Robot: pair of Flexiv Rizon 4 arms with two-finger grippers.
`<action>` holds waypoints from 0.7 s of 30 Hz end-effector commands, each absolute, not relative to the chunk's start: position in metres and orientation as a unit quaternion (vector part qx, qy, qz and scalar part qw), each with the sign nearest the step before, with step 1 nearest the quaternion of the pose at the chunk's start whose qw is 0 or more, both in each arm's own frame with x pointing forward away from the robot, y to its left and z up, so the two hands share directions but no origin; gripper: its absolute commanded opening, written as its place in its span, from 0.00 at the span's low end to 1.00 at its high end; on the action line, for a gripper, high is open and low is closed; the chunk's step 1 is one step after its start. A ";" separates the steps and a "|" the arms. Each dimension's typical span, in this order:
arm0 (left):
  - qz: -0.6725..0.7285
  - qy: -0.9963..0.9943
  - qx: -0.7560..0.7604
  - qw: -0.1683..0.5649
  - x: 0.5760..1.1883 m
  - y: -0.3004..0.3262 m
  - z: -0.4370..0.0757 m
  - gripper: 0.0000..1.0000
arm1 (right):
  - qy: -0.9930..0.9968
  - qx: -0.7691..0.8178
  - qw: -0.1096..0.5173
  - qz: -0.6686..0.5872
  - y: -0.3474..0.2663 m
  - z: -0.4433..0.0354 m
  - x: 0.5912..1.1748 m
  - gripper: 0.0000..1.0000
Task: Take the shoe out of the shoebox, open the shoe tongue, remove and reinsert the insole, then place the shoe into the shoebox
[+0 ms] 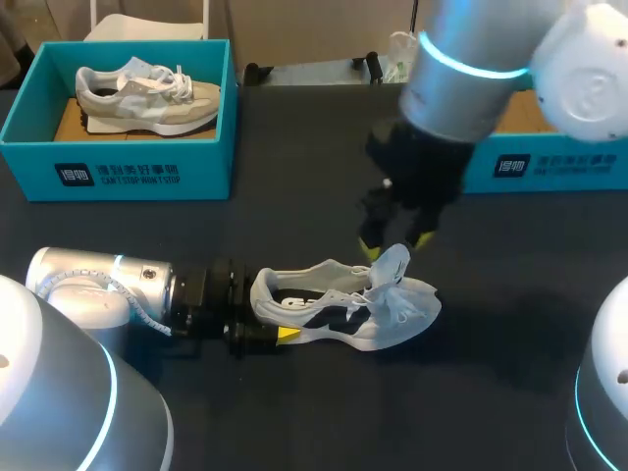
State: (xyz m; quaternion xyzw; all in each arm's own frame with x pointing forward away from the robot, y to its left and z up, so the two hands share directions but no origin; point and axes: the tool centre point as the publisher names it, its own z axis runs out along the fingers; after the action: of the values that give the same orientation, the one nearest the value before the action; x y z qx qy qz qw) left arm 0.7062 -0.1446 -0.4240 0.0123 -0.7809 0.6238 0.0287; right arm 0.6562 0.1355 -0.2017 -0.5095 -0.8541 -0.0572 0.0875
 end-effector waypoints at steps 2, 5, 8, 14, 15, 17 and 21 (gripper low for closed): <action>0.624 -0.781 0.014 0.027 0.706 -0.141 -0.428 0.00 | -0.921 -0.388 0.008 0.031 0.177 -0.211 0.664 0.00; 0.624 -0.781 0.014 0.027 0.706 -0.141 -0.428 0.00 | -0.944 -0.329 0.003 0.011 0.185 -0.214 0.662 0.00; 0.624 -0.781 0.014 0.027 0.706 -0.141 -0.428 0.00 | -0.964 -0.264 0.002 -0.032 0.192 -0.215 0.659 0.00; 0.624 -0.781 0.014 0.027 0.706 -0.141 -0.428 0.00 | -0.970 -0.240 0.014 -0.040 0.196 -0.218 0.656 0.00; 0.624 -0.781 0.014 0.027 0.706 -0.141 -0.428 0.00 | -0.970 -0.240 0.014 -0.040 0.196 -0.218 0.656 0.00; 0.624 -0.781 0.014 0.027 0.706 -0.141 -0.428 0.00 | -0.970 -0.240 0.014 -0.040 0.196 -0.218 0.656 0.00; 0.624 -0.781 0.014 0.027 0.706 -0.141 -0.428 0.00 | -0.980 -0.200 0.015 -0.023 0.218 -0.229 0.657 0.00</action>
State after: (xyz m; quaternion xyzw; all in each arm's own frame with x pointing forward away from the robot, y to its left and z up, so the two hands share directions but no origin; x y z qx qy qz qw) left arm 0.7062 -0.1447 -0.4239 0.0123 -0.7809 0.6239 0.0288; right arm 0.6554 0.2043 -0.2161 -0.2280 -0.9729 -0.0366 0.0116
